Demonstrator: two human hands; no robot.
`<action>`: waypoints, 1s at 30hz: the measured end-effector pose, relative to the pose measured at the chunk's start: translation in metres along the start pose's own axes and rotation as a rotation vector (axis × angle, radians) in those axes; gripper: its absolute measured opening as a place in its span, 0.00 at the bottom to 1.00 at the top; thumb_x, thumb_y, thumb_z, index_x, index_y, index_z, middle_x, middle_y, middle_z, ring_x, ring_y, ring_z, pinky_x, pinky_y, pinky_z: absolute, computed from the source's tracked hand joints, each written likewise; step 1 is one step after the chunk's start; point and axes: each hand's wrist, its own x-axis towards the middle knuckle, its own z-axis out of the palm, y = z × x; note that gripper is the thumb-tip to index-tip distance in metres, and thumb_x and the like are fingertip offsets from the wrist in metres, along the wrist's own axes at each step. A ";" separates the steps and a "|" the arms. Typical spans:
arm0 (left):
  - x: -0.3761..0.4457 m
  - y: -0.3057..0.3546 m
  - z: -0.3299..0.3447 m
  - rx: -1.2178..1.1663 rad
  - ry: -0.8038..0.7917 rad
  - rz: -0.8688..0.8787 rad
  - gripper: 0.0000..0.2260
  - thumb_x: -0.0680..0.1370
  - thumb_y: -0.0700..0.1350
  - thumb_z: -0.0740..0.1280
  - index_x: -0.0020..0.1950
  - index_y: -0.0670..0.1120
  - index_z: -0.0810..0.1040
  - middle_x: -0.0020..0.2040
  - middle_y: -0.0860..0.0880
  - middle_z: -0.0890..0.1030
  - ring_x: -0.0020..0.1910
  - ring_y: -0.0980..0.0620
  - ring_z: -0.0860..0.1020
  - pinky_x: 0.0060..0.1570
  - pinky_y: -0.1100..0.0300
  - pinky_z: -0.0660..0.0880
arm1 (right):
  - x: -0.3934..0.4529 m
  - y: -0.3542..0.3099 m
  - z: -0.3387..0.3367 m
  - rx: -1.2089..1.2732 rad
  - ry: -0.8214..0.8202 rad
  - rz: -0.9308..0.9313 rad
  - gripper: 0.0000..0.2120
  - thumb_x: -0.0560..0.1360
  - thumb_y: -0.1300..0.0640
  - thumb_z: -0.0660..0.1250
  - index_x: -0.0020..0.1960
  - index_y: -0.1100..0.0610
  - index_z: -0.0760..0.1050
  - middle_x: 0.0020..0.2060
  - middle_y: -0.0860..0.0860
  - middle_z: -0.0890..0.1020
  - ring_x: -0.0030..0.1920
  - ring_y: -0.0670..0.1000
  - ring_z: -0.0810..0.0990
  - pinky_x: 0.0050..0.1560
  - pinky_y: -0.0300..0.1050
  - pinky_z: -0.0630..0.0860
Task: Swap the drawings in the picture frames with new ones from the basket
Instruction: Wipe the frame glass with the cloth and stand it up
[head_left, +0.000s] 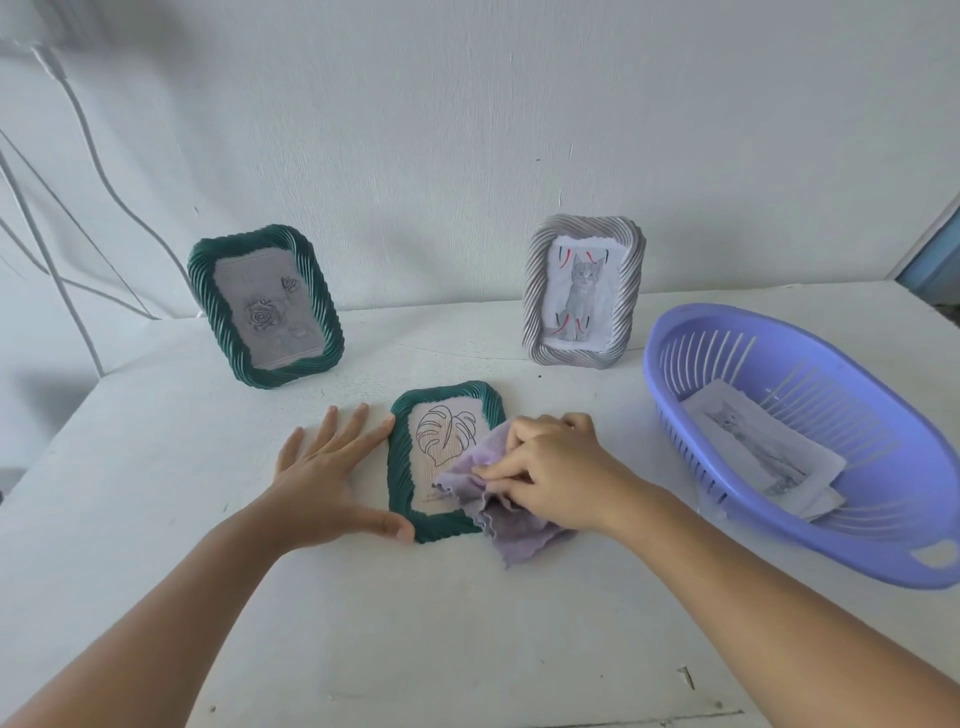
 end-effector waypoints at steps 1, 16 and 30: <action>0.000 0.000 0.000 0.001 -0.003 -0.001 0.55 0.52 0.86 0.63 0.72 0.79 0.38 0.80 0.64 0.35 0.78 0.58 0.28 0.78 0.45 0.33 | 0.004 -0.002 -0.002 -0.043 0.021 0.012 0.12 0.80 0.40 0.63 0.60 0.33 0.81 0.44 0.41 0.70 0.53 0.45 0.70 0.60 0.51 0.58; -0.001 0.001 -0.001 -0.007 -0.002 0.005 0.55 0.53 0.86 0.64 0.72 0.79 0.38 0.80 0.64 0.35 0.77 0.59 0.27 0.78 0.45 0.32 | 0.021 -0.012 0.002 -0.104 0.099 0.066 0.12 0.82 0.44 0.61 0.57 0.39 0.83 0.47 0.41 0.68 0.56 0.46 0.72 0.62 0.53 0.62; -0.003 0.006 -0.004 -0.004 -0.015 -0.006 0.56 0.52 0.87 0.63 0.73 0.77 0.38 0.80 0.63 0.35 0.78 0.58 0.28 0.78 0.45 0.33 | 0.058 -0.043 0.023 -0.104 0.090 0.045 0.12 0.82 0.45 0.60 0.54 0.41 0.84 0.52 0.46 0.74 0.59 0.50 0.71 0.59 0.55 0.61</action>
